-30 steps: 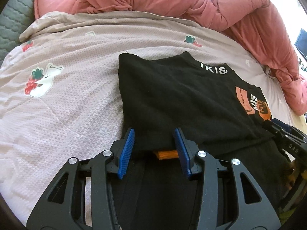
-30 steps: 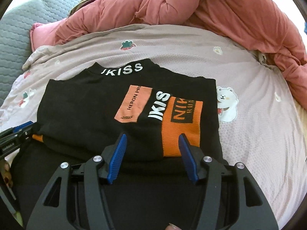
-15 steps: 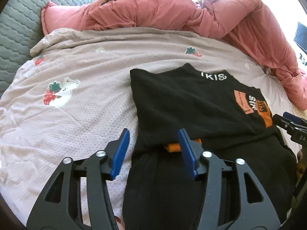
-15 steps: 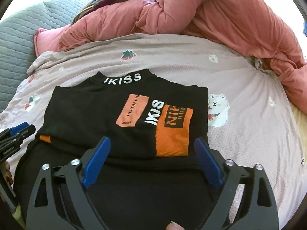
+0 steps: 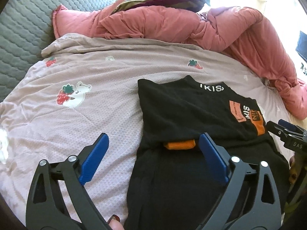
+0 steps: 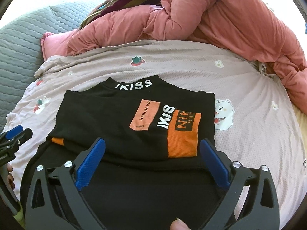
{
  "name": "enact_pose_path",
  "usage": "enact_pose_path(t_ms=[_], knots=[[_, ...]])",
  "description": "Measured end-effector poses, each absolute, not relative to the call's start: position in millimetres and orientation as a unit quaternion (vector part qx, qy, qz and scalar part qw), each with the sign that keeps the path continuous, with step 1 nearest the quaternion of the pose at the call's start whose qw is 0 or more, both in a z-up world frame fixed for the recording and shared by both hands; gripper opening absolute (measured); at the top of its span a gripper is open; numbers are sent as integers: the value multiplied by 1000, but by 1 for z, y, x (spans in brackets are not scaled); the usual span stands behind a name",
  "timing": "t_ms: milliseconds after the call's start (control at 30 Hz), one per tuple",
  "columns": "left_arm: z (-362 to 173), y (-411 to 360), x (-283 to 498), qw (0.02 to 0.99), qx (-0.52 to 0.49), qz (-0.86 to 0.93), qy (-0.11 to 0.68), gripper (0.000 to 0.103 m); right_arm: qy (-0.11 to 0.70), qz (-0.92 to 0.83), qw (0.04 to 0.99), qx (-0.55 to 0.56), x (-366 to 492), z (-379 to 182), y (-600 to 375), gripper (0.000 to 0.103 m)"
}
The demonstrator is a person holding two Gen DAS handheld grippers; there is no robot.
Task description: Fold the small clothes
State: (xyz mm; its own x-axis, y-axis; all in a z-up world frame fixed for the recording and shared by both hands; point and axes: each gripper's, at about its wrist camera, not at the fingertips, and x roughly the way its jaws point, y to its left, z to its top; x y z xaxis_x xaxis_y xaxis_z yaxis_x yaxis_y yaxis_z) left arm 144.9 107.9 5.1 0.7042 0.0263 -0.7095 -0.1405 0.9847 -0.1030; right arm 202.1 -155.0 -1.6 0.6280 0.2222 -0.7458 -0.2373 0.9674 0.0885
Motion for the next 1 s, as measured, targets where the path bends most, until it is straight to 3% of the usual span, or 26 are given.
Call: enact_pose_path(t_ms=[1000], knots=[[38,108,93,924,-80,69,368,93,374,140,917,0,152,43,-185,98]])
